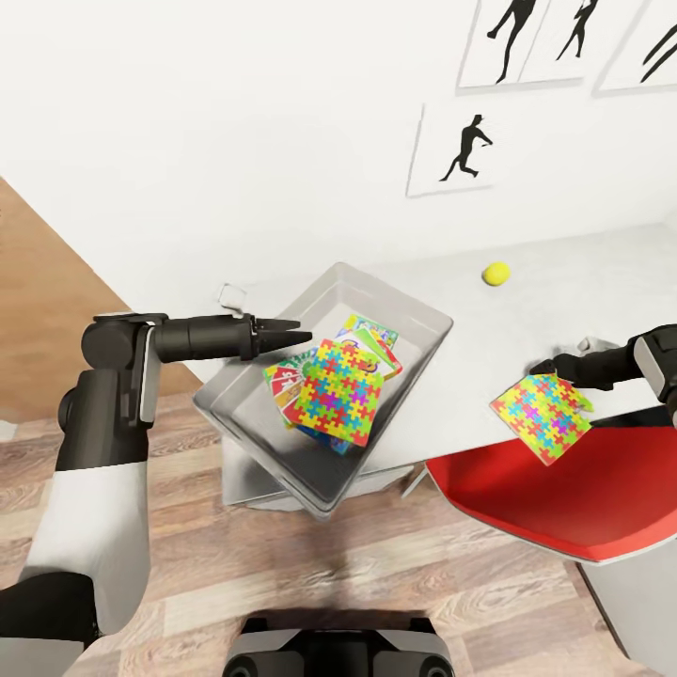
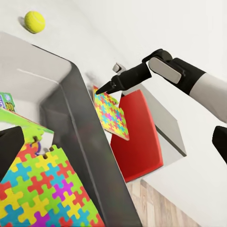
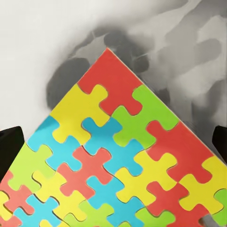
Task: Put all the toys in the child's room - the three board games (two on the bed and one on the table), the two jigsaw puzzles on the table, and the tennis ball on the table - inside the toy box on the table in the child's room.
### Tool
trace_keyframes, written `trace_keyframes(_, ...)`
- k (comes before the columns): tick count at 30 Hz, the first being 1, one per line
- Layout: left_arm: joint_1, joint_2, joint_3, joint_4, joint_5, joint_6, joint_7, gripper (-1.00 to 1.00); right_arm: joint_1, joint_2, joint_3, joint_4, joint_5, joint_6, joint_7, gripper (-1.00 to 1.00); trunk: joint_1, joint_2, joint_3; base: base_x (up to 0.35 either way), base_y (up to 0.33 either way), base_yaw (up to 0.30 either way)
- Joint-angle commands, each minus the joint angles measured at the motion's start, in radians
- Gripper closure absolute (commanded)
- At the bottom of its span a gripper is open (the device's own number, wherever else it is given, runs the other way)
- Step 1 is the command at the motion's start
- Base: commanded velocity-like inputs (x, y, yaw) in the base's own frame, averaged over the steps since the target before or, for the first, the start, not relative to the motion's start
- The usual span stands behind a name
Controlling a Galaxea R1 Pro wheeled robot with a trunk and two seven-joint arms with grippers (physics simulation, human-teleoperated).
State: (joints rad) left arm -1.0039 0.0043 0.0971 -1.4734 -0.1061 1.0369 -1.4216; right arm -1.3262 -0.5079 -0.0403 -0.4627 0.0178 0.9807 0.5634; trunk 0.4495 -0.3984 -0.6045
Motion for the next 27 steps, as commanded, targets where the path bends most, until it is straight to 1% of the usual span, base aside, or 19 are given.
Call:
trace_keyframes(1,-0.001,-0.001,0.001,-0.001,-0.010,0.010,-0.010,-1.00,-0.001,0.000,-0.004,-0.001,0.002,0.006,0.003,-1.00,0.001,-0.002,-0.001,-0.001,0.051,0.000)
trace_keyframes(20,-0.001,-0.001,0.001,-0.001,-0.010,0.010,-0.011,-1.00,-0.001,0.001,-0.004,-0.001,0.002,0.009,0.004,-1.00,0.001,-0.002,-0.001,-0.010,0.080,0.000)
trace_keyframes(27,-0.001,-0.001,0.001,-0.001,-0.010,0.010,-0.010,-1.00,-0.001,0.000,-0.004,-0.001,0.002,0.010,0.004,-1.00,0.001,-0.002,-0.001,-0.009,0.040,0.000)
